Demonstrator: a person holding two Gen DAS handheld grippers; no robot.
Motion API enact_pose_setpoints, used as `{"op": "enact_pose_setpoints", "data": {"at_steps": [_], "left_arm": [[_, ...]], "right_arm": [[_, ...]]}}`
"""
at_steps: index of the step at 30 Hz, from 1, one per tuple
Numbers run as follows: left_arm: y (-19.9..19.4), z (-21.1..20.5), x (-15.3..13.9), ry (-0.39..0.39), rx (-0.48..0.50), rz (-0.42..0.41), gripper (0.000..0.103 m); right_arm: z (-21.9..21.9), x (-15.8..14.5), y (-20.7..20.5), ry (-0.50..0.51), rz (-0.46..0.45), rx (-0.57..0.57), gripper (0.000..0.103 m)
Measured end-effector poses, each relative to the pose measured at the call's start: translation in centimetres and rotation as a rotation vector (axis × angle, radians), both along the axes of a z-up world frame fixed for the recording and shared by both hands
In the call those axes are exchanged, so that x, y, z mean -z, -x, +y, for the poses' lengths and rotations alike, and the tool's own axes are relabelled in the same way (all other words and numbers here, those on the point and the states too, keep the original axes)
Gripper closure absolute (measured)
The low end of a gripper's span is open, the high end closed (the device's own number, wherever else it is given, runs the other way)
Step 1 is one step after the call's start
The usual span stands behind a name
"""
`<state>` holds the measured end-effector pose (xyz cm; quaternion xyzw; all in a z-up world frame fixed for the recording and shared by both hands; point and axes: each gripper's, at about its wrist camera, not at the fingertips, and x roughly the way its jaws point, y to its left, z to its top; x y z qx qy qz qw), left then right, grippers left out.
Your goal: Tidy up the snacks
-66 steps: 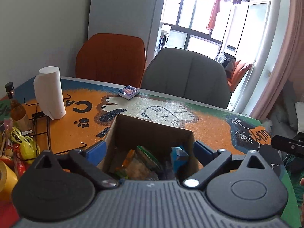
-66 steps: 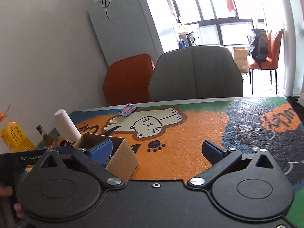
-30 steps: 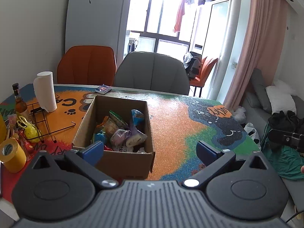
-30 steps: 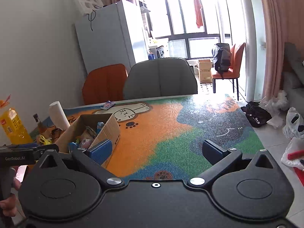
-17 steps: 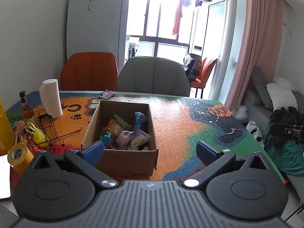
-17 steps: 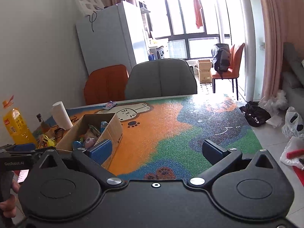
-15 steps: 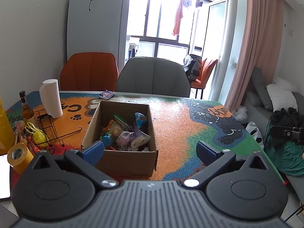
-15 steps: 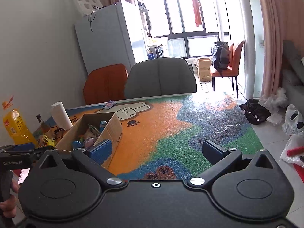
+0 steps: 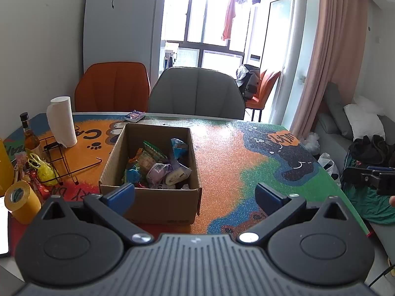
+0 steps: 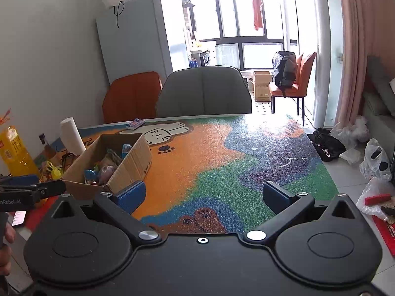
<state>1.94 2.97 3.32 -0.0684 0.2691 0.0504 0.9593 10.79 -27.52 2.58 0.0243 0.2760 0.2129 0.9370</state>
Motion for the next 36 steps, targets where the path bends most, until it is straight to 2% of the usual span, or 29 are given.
{"op": "enact_pose_setpoints", "data": {"at_steps": [13, 36], "left_arm": [[-0.05, 0.31, 0.23, 0.025, 0.009, 0.003, 0.0], [-0.2, 0.24, 0.66, 0.02, 0.008, 0.015, 0.0]], "right_arm": [[-0.26, -0.19, -0.11, 0.002, 0.011, 0.001, 0.0], [0.08, 0.14, -0.23, 0.031, 0.013, -0.001, 0.0]]}}
